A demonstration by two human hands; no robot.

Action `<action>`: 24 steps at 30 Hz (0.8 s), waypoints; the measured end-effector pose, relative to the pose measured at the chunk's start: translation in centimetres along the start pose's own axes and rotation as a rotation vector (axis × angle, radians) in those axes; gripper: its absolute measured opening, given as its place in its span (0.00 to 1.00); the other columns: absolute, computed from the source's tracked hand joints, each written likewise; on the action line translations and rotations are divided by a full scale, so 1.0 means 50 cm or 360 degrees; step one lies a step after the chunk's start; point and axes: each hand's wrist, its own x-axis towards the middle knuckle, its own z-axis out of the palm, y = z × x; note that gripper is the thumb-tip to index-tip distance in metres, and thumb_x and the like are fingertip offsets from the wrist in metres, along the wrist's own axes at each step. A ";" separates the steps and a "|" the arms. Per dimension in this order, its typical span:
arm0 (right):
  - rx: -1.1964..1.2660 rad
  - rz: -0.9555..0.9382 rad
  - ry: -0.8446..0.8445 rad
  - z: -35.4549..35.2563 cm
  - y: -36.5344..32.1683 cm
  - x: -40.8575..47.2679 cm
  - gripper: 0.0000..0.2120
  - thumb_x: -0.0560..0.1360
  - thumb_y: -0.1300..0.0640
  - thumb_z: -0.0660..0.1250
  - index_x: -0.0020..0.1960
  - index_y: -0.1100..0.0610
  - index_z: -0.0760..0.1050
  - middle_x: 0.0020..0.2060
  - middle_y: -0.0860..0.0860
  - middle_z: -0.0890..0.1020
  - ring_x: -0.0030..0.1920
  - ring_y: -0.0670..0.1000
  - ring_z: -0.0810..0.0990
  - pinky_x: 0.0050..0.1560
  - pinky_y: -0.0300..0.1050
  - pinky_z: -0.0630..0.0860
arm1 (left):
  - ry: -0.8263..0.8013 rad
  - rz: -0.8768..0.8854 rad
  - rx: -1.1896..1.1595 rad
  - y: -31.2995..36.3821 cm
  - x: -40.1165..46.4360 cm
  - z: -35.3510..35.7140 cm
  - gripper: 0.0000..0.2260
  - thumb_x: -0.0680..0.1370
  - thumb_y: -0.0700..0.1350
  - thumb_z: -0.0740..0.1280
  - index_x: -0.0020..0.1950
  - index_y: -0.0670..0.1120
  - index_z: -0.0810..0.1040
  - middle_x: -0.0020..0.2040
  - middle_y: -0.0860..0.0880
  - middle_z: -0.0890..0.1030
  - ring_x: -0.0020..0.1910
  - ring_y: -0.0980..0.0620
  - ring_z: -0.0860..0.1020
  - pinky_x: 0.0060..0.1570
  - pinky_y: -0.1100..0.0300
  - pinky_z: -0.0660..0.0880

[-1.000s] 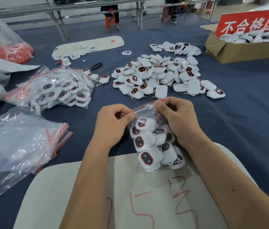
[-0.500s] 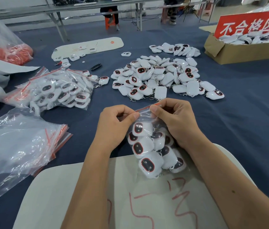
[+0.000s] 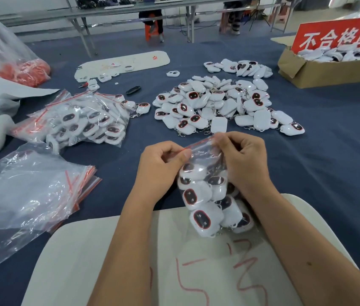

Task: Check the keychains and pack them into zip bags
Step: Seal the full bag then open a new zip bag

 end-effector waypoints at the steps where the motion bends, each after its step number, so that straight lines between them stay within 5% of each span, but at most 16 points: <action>1: 0.0074 0.0037 0.0065 -0.003 -0.001 0.003 0.13 0.82 0.53 0.71 0.40 0.56 0.85 0.33 0.56 0.84 0.30 0.51 0.77 0.34 0.51 0.77 | 0.0024 -0.0046 -0.0063 0.001 0.001 -0.004 0.03 0.79 0.44 0.74 0.46 0.47 0.85 0.39 0.47 0.86 0.37 0.51 0.82 0.42 0.55 0.80; 6: 0.0484 0.0304 0.0346 -0.002 -0.006 0.010 0.16 0.82 0.53 0.70 0.36 0.53 0.85 0.32 0.50 0.85 0.32 0.49 0.81 0.38 0.47 0.81 | -0.0387 -0.0335 -0.0340 0.011 -0.006 0.004 0.22 0.72 0.56 0.78 0.60 0.48 0.79 0.48 0.48 0.88 0.46 0.52 0.86 0.44 0.60 0.81; 9: 0.0600 0.0350 0.0462 0.009 -0.010 0.013 0.17 0.83 0.53 0.69 0.36 0.53 0.86 0.32 0.48 0.85 0.33 0.47 0.82 0.41 0.47 0.82 | -0.0523 -0.0308 -0.0339 0.015 -0.012 0.023 0.27 0.68 0.54 0.82 0.62 0.48 0.78 0.54 0.48 0.87 0.54 0.48 0.86 0.56 0.50 0.82; 12: 0.0742 0.0411 0.0369 0.025 -0.017 0.012 0.16 0.85 0.52 0.66 0.41 0.54 0.86 0.36 0.54 0.87 0.36 0.50 0.84 0.44 0.50 0.83 | -0.0228 -0.0241 -0.0423 0.016 -0.012 0.024 0.24 0.67 0.46 0.83 0.59 0.46 0.79 0.52 0.48 0.87 0.52 0.48 0.86 0.51 0.52 0.83; 15: 0.0537 0.0532 -0.0075 0.063 -0.020 0.010 0.15 0.85 0.48 0.65 0.54 0.59 0.81 0.49 0.65 0.84 0.44 0.59 0.82 0.49 0.61 0.83 | 0.0223 -0.0283 -0.0610 0.011 -0.006 0.003 0.21 0.69 0.45 0.81 0.58 0.44 0.80 0.53 0.45 0.87 0.53 0.43 0.86 0.54 0.47 0.84; 18: 0.0281 0.0552 -0.0528 0.128 -0.050 0.006 0.15 0.82 0.43 0.67 0.59 0.54 0.79 0.49 0.49 0.85 0.45 0.49 0.86 0.38 0.52 0.84 | 0.0710 -0.0360 -0.0699 0.015 0.013 -0.040 0.18 0.72 0.47 0.81 0.58 0.50 0.79 0.56 0.45 0.85 0.53 0.45 0.85 0.50 0.54 0.83; 21: 0.0414 0.0579 -0.0551 0.220 -0.087 0.010 0.11 0.80 0.49 0.73 0.58 0.50 0.75 0.54 0.52 0.83 0.39 0.45 0.85 0.34 0.44 0.81 | 0.1112 -0.0295 -0.0634 0.026 0.048 -0.097 0.23 0.73 0.51 0.80 0.64 0.50 0.76 0.60 0.49 0.81 0.55 0.50 0.82 0.51 0.61 0.80; 24: 0.0814 0.0583 -0.0528 0.312 -0.123 0.024 0.18 0.79 0.60 0.74 0.63 0.54 0.68 0.60 0.59 0.82 0.47 0.51 0.86 0.45 0.46 0.84 | 0.1361 -0.0145 -0.0497 0.044 0.095 -0.175 0.23 0.73 0.51 0.80 0.61 0.46 0.75 0.58 0.49 0.81 0.52 0.51 0.82 0.52 0.59 0.81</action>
